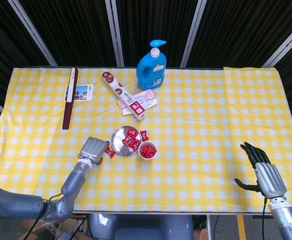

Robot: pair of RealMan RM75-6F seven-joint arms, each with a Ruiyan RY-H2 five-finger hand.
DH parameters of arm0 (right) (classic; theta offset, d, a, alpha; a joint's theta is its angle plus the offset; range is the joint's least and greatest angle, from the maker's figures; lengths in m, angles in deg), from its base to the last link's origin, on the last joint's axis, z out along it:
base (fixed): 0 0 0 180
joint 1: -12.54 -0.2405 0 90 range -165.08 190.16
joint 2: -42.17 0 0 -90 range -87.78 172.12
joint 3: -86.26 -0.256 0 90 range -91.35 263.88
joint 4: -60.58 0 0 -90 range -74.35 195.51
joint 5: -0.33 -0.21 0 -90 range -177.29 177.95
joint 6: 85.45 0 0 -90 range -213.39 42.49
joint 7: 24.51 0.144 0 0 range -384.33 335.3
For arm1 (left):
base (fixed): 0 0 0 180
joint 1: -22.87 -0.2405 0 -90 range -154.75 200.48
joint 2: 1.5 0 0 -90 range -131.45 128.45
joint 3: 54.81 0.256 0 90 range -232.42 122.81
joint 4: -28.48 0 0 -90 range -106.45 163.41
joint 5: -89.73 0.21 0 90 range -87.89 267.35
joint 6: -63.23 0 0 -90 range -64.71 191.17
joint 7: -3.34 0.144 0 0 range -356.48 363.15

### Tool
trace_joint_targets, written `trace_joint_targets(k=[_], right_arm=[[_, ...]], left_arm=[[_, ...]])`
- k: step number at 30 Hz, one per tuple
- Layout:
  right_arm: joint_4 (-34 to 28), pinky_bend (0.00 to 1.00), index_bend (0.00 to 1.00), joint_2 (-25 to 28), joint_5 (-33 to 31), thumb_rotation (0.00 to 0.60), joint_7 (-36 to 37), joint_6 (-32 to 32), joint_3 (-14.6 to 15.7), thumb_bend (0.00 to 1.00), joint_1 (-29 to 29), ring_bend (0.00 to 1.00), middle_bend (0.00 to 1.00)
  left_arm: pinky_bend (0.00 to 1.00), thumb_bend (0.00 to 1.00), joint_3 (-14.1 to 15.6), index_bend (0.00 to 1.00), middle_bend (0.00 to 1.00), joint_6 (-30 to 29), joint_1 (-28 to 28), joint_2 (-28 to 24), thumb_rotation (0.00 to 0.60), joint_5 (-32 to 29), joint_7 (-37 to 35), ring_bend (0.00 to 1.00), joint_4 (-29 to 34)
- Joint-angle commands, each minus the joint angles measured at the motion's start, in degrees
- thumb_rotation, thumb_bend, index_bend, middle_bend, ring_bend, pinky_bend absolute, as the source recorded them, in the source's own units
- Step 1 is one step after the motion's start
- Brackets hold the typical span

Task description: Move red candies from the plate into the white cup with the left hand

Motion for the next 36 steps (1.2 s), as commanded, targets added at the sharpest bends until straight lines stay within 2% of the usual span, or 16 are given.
trace_joint_targets(k=[1,17,26,32,36], right_arm=[[0.0,0.0,0.0,0.01,-0.02,0.6,0.0,-0.04,-0.01,0.28,0.02,0.0,0.0],[0.03,0.0,0.0,-0.03,0.17,0.6,-0.06,-0.23,0.02,0.28,0.08,0.0,0.0],[0.04,0.0,0.0,-0.04,0.24,0.6,-0.01,-0.25,0.04,0.28,0.08,0.0,0.0],[0.0,0.0,0.0,-0.06,0.21,0.6,-0.08,-0.22,0.04,0.28,0.07,0.0,0.0],[0.0,0.0,0.0,-0.08,0.12,0.6,-0.11,-0.2,0.02,0.28,0.07,0.0,0.0]], left_arm=[[0.95,0.39,-0.06,0.34,0.95,0.16,0.09,0.3,0.6,-0.18,0.19,0.99,-0.09],[0.95,0.39,0.91,0.35,0.95,0.87,-0.12,-1.12,0.6,0.75,0.37,0.99,3.67],[0.95,0.38,0.69,0.39,0.95,0.49,-0.82,-2.93,0.6,4.06,-1.87,0.99,5.6],[0.95,0.29,0.35,0.39,0.95,0.35,-1.52,-2.62,0.6,7.16,-3.98,0.99,5.06],[0.95,0.28,0.69,0.39,0.95,1.17,-1.2,-1.48,0.6,8.16,-3.65,0.99,3.84]])
